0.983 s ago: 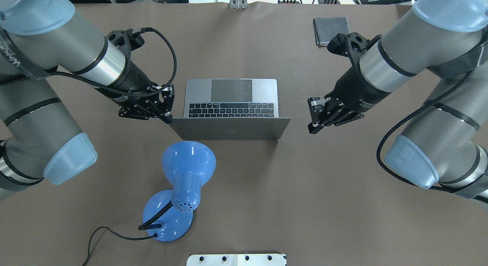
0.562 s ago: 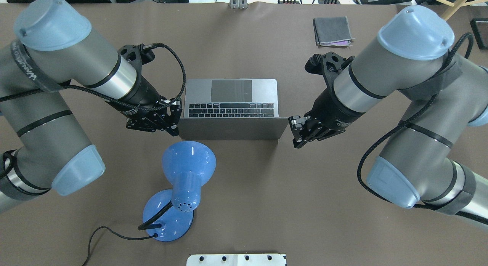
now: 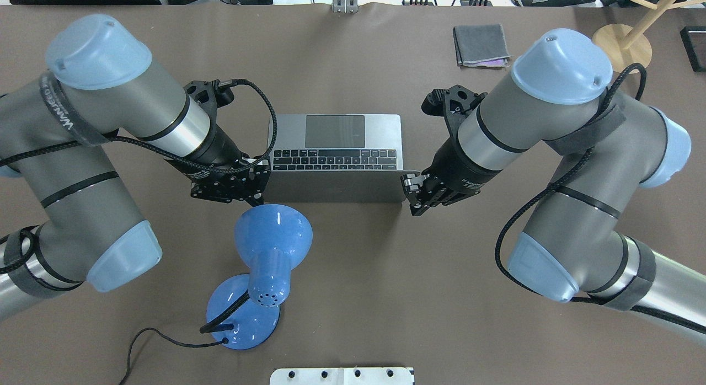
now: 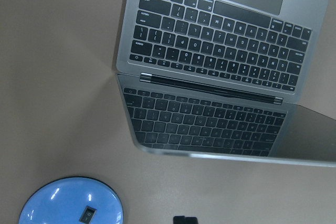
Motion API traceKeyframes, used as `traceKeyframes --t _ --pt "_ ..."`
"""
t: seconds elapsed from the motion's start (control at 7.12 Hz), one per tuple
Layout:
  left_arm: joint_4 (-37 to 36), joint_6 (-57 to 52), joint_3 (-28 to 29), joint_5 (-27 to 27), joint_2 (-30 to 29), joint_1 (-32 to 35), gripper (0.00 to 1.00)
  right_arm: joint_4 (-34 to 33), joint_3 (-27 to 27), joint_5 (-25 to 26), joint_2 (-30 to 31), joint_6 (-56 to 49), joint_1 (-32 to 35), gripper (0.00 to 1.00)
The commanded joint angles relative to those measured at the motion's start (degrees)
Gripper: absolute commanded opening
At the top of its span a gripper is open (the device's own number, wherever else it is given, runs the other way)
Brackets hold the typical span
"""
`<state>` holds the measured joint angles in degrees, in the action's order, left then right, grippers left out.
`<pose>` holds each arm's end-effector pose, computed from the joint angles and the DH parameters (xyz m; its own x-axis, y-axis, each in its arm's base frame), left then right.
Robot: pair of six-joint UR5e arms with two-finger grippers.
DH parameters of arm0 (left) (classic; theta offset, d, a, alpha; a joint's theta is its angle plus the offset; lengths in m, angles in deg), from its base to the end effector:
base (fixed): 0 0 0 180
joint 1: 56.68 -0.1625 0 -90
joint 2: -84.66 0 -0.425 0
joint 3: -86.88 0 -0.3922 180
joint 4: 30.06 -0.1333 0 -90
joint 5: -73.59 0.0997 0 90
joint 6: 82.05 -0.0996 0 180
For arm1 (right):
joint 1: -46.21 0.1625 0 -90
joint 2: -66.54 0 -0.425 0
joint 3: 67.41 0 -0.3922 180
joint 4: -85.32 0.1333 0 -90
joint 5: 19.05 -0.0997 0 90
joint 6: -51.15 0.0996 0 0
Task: Close laptop
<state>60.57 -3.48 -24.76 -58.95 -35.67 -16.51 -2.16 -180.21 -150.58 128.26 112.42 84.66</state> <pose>0.3969 -0.4214 0.1858 0.4678 -0.2038 -0.8600 -0.0284 0.9691 -0.2451 -0.4022 -0.4052 0.1956 0.4304 -0.1177 0.8949 0.1817 0.9825 0.0419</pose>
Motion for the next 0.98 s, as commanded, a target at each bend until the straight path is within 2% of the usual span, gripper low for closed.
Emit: traceKeyframes --t 0.0,0.84 --pt "0.1 -0.1 1.3 1.1 -0.1 -0.2 0.00 3.7 2.7 0.2 -0.5 1.3 0.0 0.00" --pt "0.5 -0.2 5.5 1.1 -3.1 -0.3 0.00 5.7 7.4 3.4 -3.8 1.4 0.2 0.00"
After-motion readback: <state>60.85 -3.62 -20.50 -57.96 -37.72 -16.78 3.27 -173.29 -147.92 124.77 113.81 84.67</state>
